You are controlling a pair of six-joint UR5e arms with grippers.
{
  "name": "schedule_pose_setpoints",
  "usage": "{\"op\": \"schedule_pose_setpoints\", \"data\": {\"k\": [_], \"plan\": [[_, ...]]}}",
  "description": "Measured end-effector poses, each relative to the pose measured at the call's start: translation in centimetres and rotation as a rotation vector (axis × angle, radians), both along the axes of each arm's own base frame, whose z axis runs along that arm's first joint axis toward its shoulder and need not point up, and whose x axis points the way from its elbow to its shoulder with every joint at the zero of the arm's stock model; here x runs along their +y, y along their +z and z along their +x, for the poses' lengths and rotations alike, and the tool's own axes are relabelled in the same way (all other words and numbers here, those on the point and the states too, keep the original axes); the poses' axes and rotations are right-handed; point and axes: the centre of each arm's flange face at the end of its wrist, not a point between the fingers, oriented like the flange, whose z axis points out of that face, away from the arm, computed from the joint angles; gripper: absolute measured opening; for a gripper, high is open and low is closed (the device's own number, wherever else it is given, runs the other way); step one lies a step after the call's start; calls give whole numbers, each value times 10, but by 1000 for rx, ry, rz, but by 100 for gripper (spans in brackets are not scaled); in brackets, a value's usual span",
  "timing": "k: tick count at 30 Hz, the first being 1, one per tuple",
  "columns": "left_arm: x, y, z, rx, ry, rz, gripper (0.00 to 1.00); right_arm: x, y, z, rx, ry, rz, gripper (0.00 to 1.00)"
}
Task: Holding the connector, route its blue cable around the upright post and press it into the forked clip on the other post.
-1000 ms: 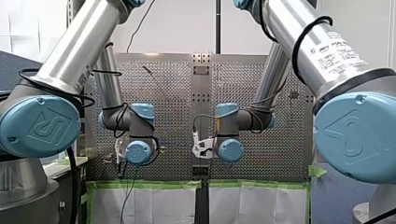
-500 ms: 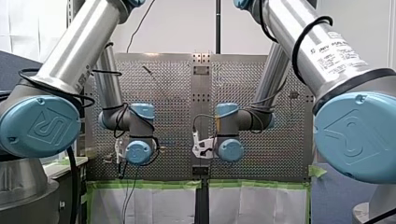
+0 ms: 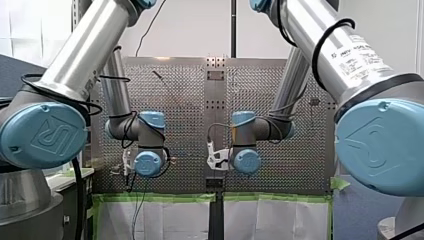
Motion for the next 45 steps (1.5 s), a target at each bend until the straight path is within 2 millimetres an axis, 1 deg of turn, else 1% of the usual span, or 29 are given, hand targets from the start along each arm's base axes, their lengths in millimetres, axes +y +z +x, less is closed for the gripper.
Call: {"op": "schedule_pose_setpoints", "data": {"k": [2, 4, 8, 12, 16, 18, 23, 26, 31, 36, 45], "plan": [[0, 4, 7, -11, 9, -10, 0, -7, -3, -2, 8, -21, 7, 0], [-1, 10, 14, -23, 14, -26, 0, -14, -2, -3, 6, -43, 10, 0], [-1, 22, 21, -33, 23, -43, 0, -26, 15, 2, -28, -69, 6, 0], [3, 33, 25, -39, 48, -46, 0, -36, 40, 12, -74, -67, -6, 0], [6, 50, 34, -56, 92, -41, 0, -45, 66, 21, -104, -49, -23, 0], [7, 57, 39, -65, 111, -42, 0, -49, 78, 24, -116, -38, -29, 0], [11, 77, 46, -85, 162, -57, 0, -53, 102, 27, -134, -10, -36, 0], [11, 91, 52, -102, 190, -70, 0, -57, 122, 31, -147, 12, -51, 0], [11, 113, 62, -132, 230, -91, 0, -63, 161, 40, -174, 44, -82, 0], [10, 137, 72, -162, 245, -111, 0, -63, 192, 43, -188, 73, -101, 0], [9, 186, 88, -220, 270, -151, 0, -53, 237, 38, -194, 105, -113, 0]]}}
